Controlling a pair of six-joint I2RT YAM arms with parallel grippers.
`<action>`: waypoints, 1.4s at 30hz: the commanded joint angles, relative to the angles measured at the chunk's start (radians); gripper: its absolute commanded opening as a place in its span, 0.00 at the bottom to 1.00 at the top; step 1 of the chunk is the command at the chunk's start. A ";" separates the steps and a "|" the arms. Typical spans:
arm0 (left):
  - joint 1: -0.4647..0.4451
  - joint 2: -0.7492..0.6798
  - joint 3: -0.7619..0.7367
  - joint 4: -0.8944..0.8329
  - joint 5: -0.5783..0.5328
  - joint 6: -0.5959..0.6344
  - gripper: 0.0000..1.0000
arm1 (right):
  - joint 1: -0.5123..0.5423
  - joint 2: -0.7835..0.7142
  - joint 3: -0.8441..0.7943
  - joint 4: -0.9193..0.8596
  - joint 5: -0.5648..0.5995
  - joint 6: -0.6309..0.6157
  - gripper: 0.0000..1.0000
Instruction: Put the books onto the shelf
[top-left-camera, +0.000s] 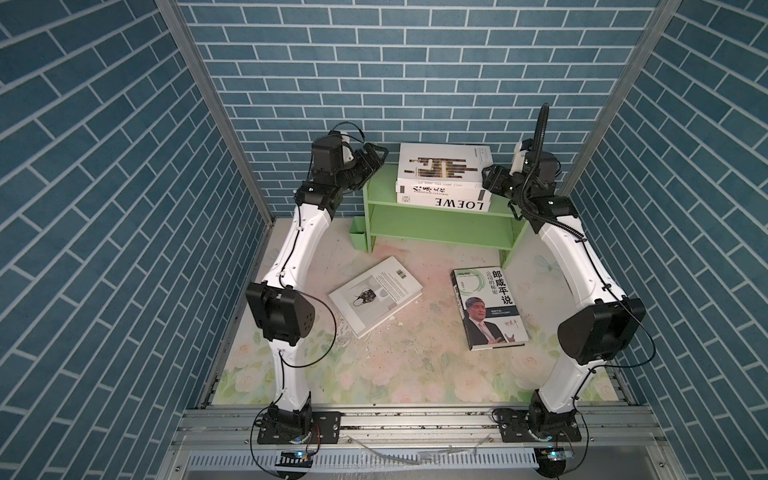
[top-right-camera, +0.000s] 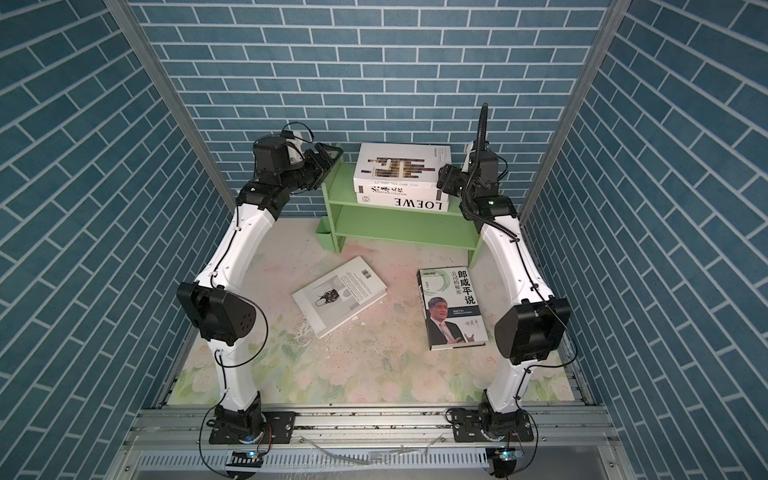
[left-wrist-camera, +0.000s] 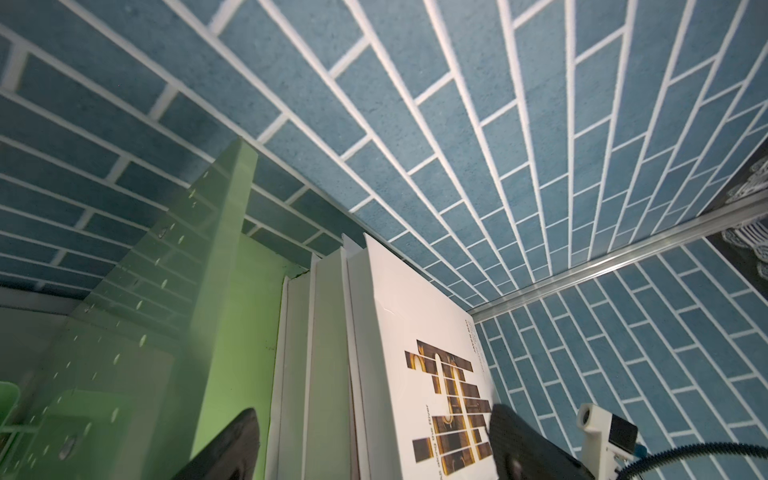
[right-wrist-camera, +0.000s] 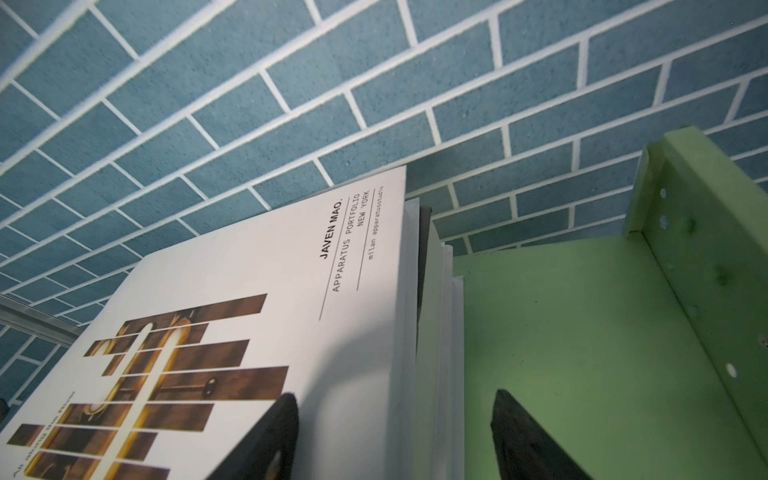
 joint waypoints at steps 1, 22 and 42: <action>-0.021 -0.022 0.009 0.006 0.077 0.113 0.87 | -0.003 -0.028 -0.036 -0.025 -0.075 -0.049 0.76; -0.065 -0.178 -0.289 0.041 0.002 0.587 0.82 | -0.004 -0.032 -0.003 0.090 -0.165 0.019 0.77; -0.073 -0.128 -0.261 0.098 -0.031 0.591 0.67 | -0.001 -0.049 -0.024 0.084 -0.219 0.048 0.72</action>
